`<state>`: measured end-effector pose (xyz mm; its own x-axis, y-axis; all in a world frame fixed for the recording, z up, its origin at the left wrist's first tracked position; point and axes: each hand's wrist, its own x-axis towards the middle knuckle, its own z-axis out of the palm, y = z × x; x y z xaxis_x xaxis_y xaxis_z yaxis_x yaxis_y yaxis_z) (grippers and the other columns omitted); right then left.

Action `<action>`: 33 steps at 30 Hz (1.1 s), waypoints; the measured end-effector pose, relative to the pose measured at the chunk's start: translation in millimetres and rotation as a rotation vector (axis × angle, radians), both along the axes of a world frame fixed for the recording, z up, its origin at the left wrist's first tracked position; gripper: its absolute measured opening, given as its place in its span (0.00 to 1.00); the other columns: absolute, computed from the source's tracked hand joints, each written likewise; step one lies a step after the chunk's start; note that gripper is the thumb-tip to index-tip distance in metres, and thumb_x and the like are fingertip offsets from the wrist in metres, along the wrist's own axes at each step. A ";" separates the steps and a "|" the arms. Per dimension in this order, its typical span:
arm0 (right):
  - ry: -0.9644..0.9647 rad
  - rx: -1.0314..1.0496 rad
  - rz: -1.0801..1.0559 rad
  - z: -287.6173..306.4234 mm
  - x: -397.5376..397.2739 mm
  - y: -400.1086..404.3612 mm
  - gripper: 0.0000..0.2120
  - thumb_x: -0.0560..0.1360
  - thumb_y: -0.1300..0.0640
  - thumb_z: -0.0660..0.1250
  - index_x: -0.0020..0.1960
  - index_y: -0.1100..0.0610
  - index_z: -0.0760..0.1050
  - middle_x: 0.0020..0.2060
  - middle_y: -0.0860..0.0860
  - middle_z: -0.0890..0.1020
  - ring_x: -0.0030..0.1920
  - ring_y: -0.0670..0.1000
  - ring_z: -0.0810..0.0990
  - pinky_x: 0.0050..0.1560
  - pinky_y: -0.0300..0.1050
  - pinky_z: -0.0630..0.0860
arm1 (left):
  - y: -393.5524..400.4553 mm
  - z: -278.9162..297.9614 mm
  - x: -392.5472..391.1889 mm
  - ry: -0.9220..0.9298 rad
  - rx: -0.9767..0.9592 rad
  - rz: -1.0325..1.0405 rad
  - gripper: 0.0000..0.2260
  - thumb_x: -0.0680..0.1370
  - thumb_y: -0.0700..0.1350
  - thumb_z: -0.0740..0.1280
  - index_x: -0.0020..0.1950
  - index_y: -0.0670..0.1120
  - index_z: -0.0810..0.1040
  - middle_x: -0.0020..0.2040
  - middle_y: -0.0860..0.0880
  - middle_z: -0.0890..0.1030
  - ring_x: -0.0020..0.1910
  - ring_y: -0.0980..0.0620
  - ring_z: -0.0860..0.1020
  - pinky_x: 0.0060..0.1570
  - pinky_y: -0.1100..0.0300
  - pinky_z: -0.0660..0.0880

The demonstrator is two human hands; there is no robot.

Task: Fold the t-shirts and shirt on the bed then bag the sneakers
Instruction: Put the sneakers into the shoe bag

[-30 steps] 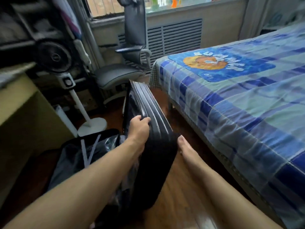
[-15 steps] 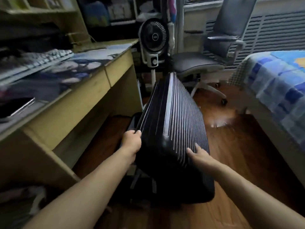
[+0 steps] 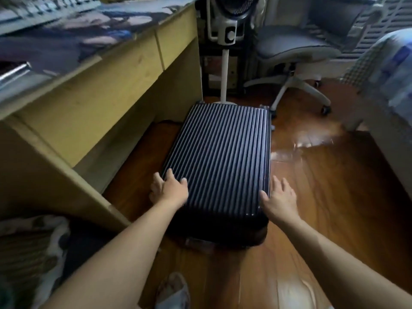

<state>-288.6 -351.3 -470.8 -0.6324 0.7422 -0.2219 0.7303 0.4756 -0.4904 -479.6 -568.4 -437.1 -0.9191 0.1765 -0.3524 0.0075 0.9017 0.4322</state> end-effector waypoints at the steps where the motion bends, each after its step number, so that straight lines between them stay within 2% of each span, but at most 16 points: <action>1: -0.011 -0.133 -0.061 -3.8 5.4 2.5 0.35 0.82 0.40 0.57 0.82 0.54 0.49 0.81 0.57 0.55 0.80 0.59 0.54 0.78 0.56 0.55 | -2.4 -8.9 -3.2 -0.022 -0.048 -0.011 0.29 0.85 0.58 0.54 0.83 0.54 0.47 0.83 0.47 0.41 0.81 0.38 0.47 0.77 0.38 0.53; 3: 0.107 -0.483 -0.145 -14.8 12.5 0.0 0.32 0.83 0.43 0.60 0.81 0.53 0.53 0.76 0.56 0.65 0.72 0.57 0.69 0.69 0.53 0.69 | -9.8 -21.8 -16.1 -0.047 -0.108 0.001 0.31 0.85 0.59 0.54 0.83 0.55 0.43 0.83 0.46 0.37 0.81 0.38 0.43 0.78 0.37 0.51; 4: 0.159 -0.640 -0.164 -20.8 13.5 -4.7 0.28 0.82 0.44 0.62 0.78 0.50 0.57 0.73 0.53 0.69 0.66 0.54 0.74 0.63 0.50 0.72 | -14.4 -26.1 -24.0 -0.067 -0.108 0.034 0.31 0.85 0.59 0.54 0.83 0.55 0.42 0.82 0.45 0.37 0.81 0.37 0.43 0.78 0.36 0.51; 5: 0.206 -0.740 -0.166 -25.4 12.2 -10.5 0.27 0.81 0.43 0.64 0.75 0.47 0.58 0.71 0.50 0.71 0.63 0.51 0.75 0.63 0.50 0.73 | -19.4 -30.9 -33.5 -0.089 -0.096 0.084 0.32 0.85 0.59 0.55 0.83 0.55 0.42 0.83 0.45 0.37 0.81 0.37 0.43 0.78 0.36 0.51; 8: 0.308 -0.800 -0.221 -51.2 4.0 -15.7 0.40 0.75 0.45 0.73 0.78 0.43 0.53 0.70 0.54 0.72 0.64 0.56 0.77 0.67 0.60 0.75 | -30.6 -41.0 -60.4 -0.154 -0.023 0.259 0.34 0.85 0.58 0.57 0.83 0.51 0.41 0.83 0.43 0.41 0.81 0.36 0.46 0.78 0.37 0.53; 10: 0.352 -0.864 -0.274 -57.5 1.3 -17.5 0.41 0.76 0.50 0.73 0.79 0.41 0.51 0.69 0.53 0.73 0.63 0.57 0.78 0.65 0.62 0.77 | -34.7 -51.6 -74.4 -0.200 0.071 0.381 0.35 0.84 0.58 0.58 0.84 0.48 0.43 0.83 0.40 0.49 0.80 0.34 0.53 0.77 0.38 0.56; 12: 0.385 -0.927 -0.286 -62.3 0.9 -17.7 0.41 0.76 0.52 0.73 0.78 0.37 0.51 0.70 0.52 0.72 0.63 0.57 0.78 0.64 0.62 0.77 | -38.7 -64.7 -81.9 -0.278 0.191 0.431 0.36 0.83 0.61 0.60 0.83 0.45 0.50 0.81 0.39 0.58 0.78 0.35 0.60 0.76 0.39 0.60; 14: 0.384 -0.948 -0.289 -68.9 3.4 -12.4 0.41 0.75 0.51 0.74 0.77 0.33 0.52 0.71 0.50 0.72 0.64 0.57 0.78 0.64 0.62 0.77 | -40.1 -77.1 -85.1 -0.311 0.292 0.430 0.34 0.82 0.61 0.63 0.81 0.43 0.58 0.78 0.40 0.65 0.75 0.36 0.66 0.74 0.40 0.64; 16: 0.370 -0.972 -0.320 -74.4 6.3 -7.2 0.42 0.74 0.50 0.75 0.76 0.31 0.53 0.72 0.49 0.72 0.64 0.57 0.79 0.64 0.62 0.77 | -44.3 -81.5 -86.8 -0.257 0.332 0.451 0.28 0.83 0.55 0.64 0.78 0.42 0.64 0.74 0.39 0.70 0.71 0.36 0.70 0.71 0.40 0.67; 18: 0.388 -0.964 -0.317 -73.5 7.5 -9.4 0.40 0.73 0.50 0.75 0.76 0.31 0.55 0.71 0.49 0.73 0.64 0.57 0.79 0.64 0.62 0.77 | -49.2 -78.8 -89.5 -0.179 0.311 0.479 0.22 0.84 0.53 0.62 0.74 0.42 0.67 0.71 0.39 0.72 0.68 0.35 0.72 0.68 0.40 0.69; 20: 0.395 -0.946 -0.289 -67.3 3.5 -17.9 0.41 0.75 0.50 0.73 0.78 0.32 0.52 0.73 0.50 0.71 0.66 0.57 0.77 0.67 0.62 0.75 | -54.8 -77.0 -92.7 -0.112 0.244 0.483 0.23 0.84 0.55 0.61 0.74 0.42 0.68 0.71 0.39 0.71 0.67 0.35 0.72 0.66 0.40 0.70; 23: 0.319 -0.877 -0.240 -67.4 -9.5 -27.6 0.48 0.75 0.42 0.70 0.78 0.33 0.36 0.79 0.51 0.60 0.74 0.58 0.67 0.74 0.62 0.67 | -52.5 -79.4 -90.5 -0.098 0.122 0.409 0.28 0.83 0.58 0.60 0.80 0.45 0.62 0.77 0.41 0.63 0.73 0.33 0.66 0.69 0.35 0.67; 25: 0.279 -0.841 -0.268 -73.5 -15.0 -26.9 0.49 0.75 0.40 0.68 0.78 0.35 0.32 0.80 0.52 0.57 0.77 0.59 0.63 0.75 0.63 0.63 | -48.1 -82.9 -86.5 -0.116 0.039 0.361 0.30 0.85 0.57 0.57 0.82 0.46 0.54 0.81 0.42 0.57 0.77 0.33 0.60 0.72 0.35 0.63; 29: 0.145 -0.840 -0.259 -64.8 -20.6 -22.3 0.46 0.81 0.46 0.64 0.80 0.44 0.29 0.80 0.58 0.56 0.77 0.62 0.61 0.77 0.59 0.61 | -45.0 -77.6 -83.3 -0.135 -0.066 0.304 0.29 0.86 0.56 0.52 0.83 0.45 0.49 0.82 0.41 0.52 0.78 0.34 0.57 0.74 0.36 0.58; 31: 0.039 -0.698 -0.257 -62.2 -30.4 -19.1 0.43 0.83 0.48 0.62 0.81 0.53 0.31 0.79 0.62 0.59 0.75 0.63 0.65 0.74 0.55 0.63 | -44.5 -71.2 -84.3 -0.131 -0.123 0.278 0.29 0.86 0.54 0.52 0.83 0.43 0.48 0.82 0.40 0.53 0.78 0.34 0.56 0.74 0.37 0.58; 33: -0.085 -0.556 -0.273 -48.8 -35.4 -25.8 0.42 0.83 0.47 0.60 0.81 0.57 0.32 0.78 0.64 0.59 0.73 0.63 0.68 0.72 0.55 0.66 | -40.6 -65.5 -78.1 -0.091 -0.276 0.193 0.29 0.86 0.50 0.53 0.83 0.42 0.46 0.82 0.40 0.50 0.78 0.35 0.54 0.75 0.38 0.59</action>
<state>-323.9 -377.2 -519.6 -0.3996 0.6334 -0.6626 0.8368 -0.0429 -0.5458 -557.7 -608.9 -502.7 -0.8887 -0.1109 -0.4449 -0.2021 0.9657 0.1628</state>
